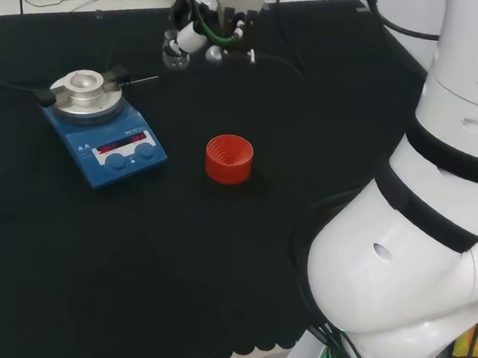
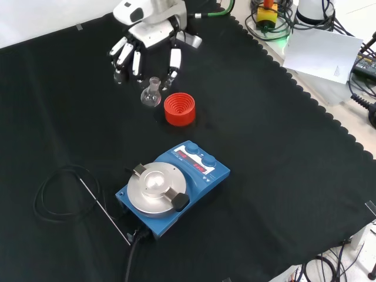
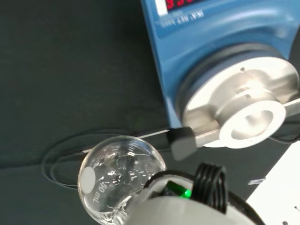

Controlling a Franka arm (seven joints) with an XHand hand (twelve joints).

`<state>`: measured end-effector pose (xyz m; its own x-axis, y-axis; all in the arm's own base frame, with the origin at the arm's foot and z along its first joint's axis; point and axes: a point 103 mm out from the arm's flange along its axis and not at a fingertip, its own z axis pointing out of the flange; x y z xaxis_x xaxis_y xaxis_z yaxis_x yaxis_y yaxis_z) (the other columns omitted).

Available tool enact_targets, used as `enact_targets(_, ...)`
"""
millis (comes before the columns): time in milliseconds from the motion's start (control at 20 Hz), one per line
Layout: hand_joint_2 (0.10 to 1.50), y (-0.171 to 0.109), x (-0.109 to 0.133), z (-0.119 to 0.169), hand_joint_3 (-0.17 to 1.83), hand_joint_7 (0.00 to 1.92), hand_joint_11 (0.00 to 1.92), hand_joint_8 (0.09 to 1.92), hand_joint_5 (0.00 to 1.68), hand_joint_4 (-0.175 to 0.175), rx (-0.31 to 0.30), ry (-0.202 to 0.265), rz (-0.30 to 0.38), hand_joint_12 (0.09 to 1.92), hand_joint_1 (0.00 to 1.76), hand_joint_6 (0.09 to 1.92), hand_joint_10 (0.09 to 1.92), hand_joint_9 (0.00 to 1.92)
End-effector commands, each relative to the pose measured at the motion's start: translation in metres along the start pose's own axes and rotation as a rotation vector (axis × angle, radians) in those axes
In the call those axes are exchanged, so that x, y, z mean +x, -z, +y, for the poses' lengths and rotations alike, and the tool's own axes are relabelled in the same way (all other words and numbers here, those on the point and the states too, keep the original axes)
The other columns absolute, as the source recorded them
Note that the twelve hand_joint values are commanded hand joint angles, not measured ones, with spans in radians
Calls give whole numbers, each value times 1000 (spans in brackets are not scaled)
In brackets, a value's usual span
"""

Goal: Place the round-bottom flask on the heater.

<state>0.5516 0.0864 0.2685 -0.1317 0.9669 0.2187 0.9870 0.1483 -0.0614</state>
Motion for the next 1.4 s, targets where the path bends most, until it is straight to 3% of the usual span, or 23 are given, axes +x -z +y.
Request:
enact_targets(50, 633, -17, 47, 38, 776, 422, 312, 617, 1187, 175, 78, 90, -16, 1335, 1106, 881, 551, 685)
enact_targets(600, 632, -35, 89, 71, 780, 417, 321, 616, 1185, 175, 132, 167, -26, 1333, 1106, 887, 551, 685)
enact_targets(1400, 631, -53, 113, 98, 783, 409, 324, 615, 1184, 175, 172, 228, -36, 1331, 1106, 891, 550, 685)
